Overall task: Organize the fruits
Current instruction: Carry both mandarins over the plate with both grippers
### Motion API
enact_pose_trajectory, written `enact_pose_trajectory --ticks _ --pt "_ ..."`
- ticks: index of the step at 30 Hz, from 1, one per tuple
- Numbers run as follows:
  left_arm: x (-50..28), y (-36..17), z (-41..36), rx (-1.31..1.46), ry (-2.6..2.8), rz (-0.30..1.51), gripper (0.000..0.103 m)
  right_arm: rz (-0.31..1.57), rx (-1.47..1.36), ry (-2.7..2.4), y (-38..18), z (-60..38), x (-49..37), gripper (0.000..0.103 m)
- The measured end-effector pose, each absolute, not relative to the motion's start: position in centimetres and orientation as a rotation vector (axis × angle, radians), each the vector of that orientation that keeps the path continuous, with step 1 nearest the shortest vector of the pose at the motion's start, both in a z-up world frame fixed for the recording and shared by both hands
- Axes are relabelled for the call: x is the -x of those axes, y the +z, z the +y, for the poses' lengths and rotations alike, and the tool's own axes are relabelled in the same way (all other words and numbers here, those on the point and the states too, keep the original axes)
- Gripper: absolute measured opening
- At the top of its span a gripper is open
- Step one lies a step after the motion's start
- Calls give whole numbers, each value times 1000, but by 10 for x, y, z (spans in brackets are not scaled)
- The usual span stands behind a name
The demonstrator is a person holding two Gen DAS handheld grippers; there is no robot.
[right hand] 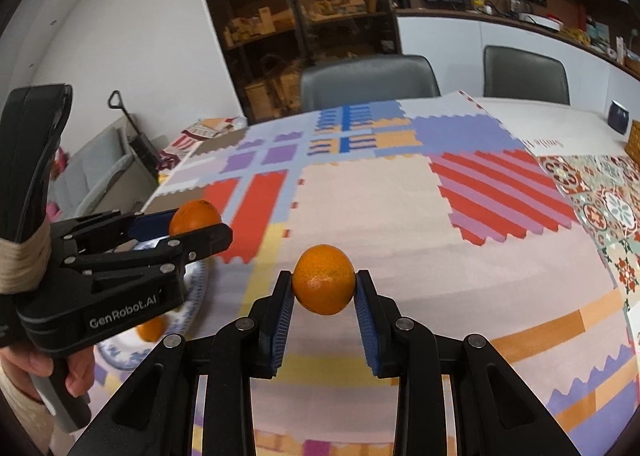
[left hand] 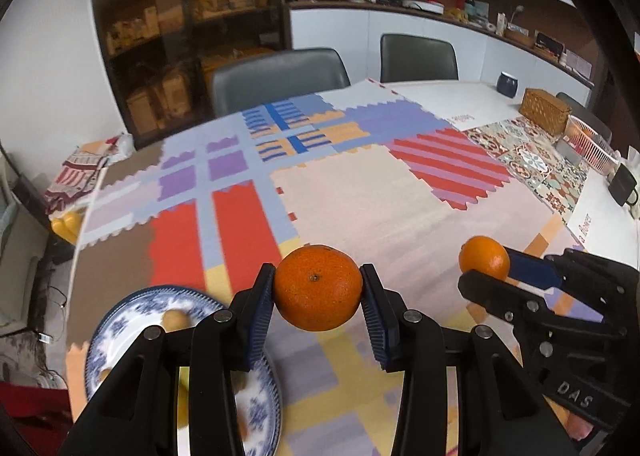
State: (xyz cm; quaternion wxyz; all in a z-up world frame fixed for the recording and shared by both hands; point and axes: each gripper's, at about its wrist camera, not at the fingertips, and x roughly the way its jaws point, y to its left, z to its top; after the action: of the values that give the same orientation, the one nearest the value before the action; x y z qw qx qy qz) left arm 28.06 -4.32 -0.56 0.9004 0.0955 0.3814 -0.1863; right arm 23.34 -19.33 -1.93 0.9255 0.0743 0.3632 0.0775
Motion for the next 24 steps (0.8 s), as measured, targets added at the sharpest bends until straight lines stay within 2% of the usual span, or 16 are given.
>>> enact_pose_trajectory --ticks 12,24 --pt "-221 12 10 -104 -275 744 41 686 -88 265 9 -156 -200 32" --pt "-180 -1 67 -31 -162 763 41 683 0 371 13 -105 -184 32"
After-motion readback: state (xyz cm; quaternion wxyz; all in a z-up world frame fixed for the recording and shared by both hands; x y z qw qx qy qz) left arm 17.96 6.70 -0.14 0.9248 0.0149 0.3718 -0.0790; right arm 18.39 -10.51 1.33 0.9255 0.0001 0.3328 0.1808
